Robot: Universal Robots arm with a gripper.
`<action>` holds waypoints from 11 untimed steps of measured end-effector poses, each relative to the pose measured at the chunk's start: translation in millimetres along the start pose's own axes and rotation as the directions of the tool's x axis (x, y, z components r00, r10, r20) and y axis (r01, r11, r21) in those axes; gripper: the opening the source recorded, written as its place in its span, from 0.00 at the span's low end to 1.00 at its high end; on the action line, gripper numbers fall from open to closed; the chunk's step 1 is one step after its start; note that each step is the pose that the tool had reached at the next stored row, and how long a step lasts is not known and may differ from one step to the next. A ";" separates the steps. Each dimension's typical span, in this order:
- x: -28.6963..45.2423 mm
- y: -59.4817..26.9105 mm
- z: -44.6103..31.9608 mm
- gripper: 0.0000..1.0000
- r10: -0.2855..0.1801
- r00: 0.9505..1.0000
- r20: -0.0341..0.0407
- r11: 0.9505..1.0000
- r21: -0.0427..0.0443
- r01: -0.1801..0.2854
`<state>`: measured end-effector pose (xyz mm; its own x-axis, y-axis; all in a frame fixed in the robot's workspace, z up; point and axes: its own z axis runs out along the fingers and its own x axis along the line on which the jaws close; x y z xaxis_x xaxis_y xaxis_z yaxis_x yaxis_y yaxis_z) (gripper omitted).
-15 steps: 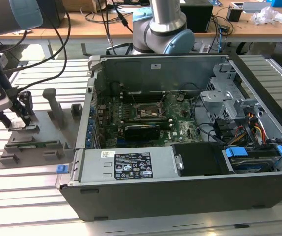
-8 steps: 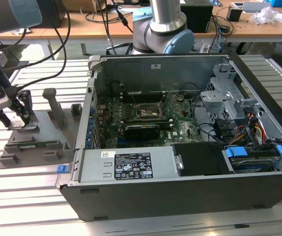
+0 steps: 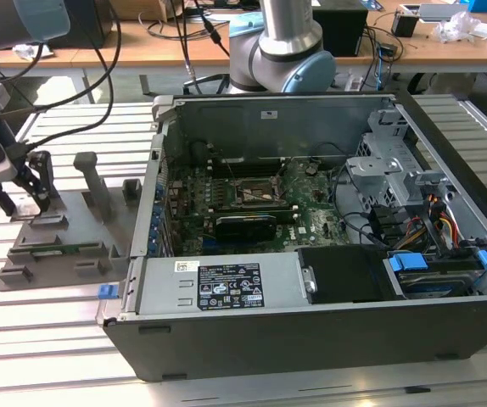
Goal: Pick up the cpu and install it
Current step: 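Pick up the cpu and move it towards the insertion slot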
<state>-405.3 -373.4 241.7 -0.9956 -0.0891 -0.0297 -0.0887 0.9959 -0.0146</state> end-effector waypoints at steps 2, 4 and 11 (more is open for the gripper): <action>-0.1 0.0 -1.7 0.55 0.000 1.000 0.000 1.000 0.000 0.000; -0.1 -0.1 -3.4 0.55 0.000 1.000 0.000 1.000 0.000 0.000; -1.2 -0.6 -39.8 0.55 0.000 1.000 0.000 1.000 0.000 0.000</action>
<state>-405.3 -373.4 281.5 -0.9956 -0.0892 -0.0297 -0.0888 0.9959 -0.0145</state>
